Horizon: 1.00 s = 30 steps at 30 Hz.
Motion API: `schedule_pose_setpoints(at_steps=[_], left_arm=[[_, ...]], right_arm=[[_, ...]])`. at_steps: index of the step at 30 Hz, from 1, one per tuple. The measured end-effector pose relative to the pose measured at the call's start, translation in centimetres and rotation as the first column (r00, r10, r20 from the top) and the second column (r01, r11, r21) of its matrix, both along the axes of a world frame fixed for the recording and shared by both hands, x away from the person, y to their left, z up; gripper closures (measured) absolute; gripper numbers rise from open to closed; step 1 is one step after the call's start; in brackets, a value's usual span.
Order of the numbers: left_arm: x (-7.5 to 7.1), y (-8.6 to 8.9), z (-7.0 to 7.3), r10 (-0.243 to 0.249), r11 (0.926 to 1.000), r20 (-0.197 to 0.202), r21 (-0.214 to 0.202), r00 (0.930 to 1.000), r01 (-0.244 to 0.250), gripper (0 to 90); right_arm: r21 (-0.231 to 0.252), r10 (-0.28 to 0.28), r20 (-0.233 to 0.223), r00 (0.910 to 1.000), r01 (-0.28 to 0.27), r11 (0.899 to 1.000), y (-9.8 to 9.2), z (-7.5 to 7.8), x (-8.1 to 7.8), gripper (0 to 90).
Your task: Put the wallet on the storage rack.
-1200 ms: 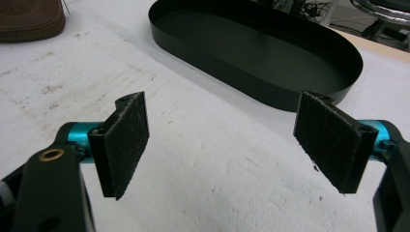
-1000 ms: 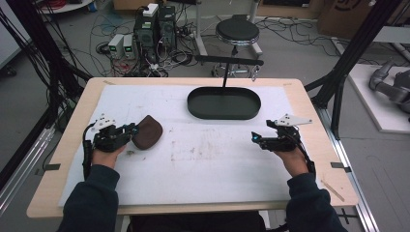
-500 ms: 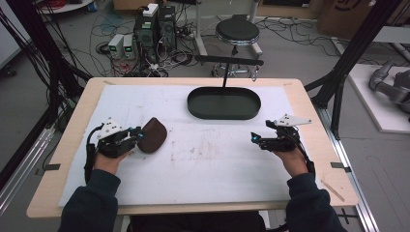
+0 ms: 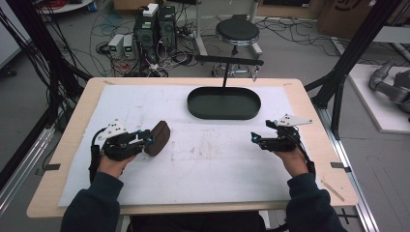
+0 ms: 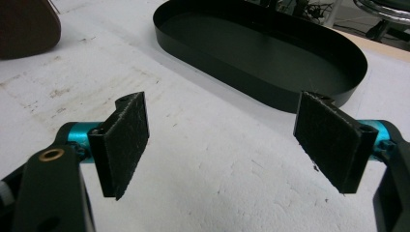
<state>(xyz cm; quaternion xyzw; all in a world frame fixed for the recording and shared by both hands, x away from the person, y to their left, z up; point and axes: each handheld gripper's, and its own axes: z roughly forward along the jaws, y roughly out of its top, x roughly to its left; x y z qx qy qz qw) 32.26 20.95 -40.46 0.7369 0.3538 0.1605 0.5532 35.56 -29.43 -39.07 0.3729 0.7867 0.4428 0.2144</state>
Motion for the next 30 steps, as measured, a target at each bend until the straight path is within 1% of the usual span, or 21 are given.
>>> schedule_pose_setpoints(at_steps=[2,8,11,15,17,18,21,22,23,24,25,26,27,30], left_arm=[[-0.05,-0.35,0.03,-0.013,0.9999,0.001,0.002,0.9999,0.013,66.9],[0.1,-0.64,0.14,-0.008,1.0,0.003,0.001,1.0,0.008,64.0],[0.07,-0.71,0.15,-0.008,1.0,0.011,0.002,0.9999,0.008,62.3],[0.11,-0.66,0.13,-0.004,1.0,0.017,-0.009,0.9998,0.005,60.7],[0.14,-0.7,0.03,-0.014,0.9998,0.022,-0.017,0.9997,0.014,59.8],[0.15,-0.7,0.01,-0.017,0.9998,0.023,-0.013,0.9996,0.017,59.9],[0.08,-0.76,0.06,-0.018,0.9995,0.036,-0.025,0.9992,0.019,59.6],[0.03,-0.77,0.1,-0.014,0.9995,0.044,-0.026,0.9989,0.015,56.8],[-0.02,-0.8,0.13,-0.008,0.9997,0.053,-0.025,0.9986,0.01,56.8],[-0.07,-0.8,0.18,0.007,0.9999,0.065,-0.016,0.9978,-0.006,54.3],[-0.06,-0.79,0.18,0.029,0.9995,0.074,-0.008,0.9968,-0.029,48.3],[-0.03,-0.76,0.16,0.056,0.9984,0.076,0.0,0.9955,-0.056,43.2],[0.02,-0.69,0.12,0.08,0.9967,0.073,0.009,0.9941,-0.08,36.2],[0.16,-0.57,-0.23,0.105,0.9941,0.061,0.019,0.9926,-0.107,30.2]], right_arm=[[0.001,0.0,0.003,1.0,0.0,1.0,-0.03,0.0,0.02,20.5],[0.006,-0.001,0.001,1.0,0.001,1.0,-0.05,0.04,-0.02,20.5],[0.006,-0.002,0.002,1.0,0.002,1.0,-0.11,0.04,-0.02,20.5],[0.008,-0.003,0.006,1.0,0.003,1.0,-0.16,0.1,-0.08,20.5],[0.009,-0.005,0.009,0.9999,0.005,1.0,-0.19,0.12,-0.09,20.5],[0.008,-0.005,0.012,0.9999,0.004,1.0,-0.22,0.13,-0.07,20.5],[0.012,-0.007,0.008,0.9999,0.007,1.0,-0.26,0.14,-0.09,20.6],[0.013,-0.005,0.007,1.0,0.005,1.0,-0.27,0.15,-0.12,20.5],[0.013,-0.005,0.007,1.0,0.005,1.0,-0.27,0.15,-0.12,20.5],[0.013,-0.005,0.009,1.0,0.005,1.0,-0.27,0.15,-0.12,20.5],[0.016,-0.005,0.006,1.0,0.005,1.0,-0.23,0.16,-0.14,20.5],[0.014,-0.002,0.007,1.0,0.002,1.0,-0.24,0.15,-0.14,20.6],[0.013,-0.001,0.007,1.0,0.001,1.0,-0.24,0.15,-0.14,20.5],[0.01,-0.001,0.008,1.0,0.001,1.0,-0.22,0.14,-0.13,20.5]])
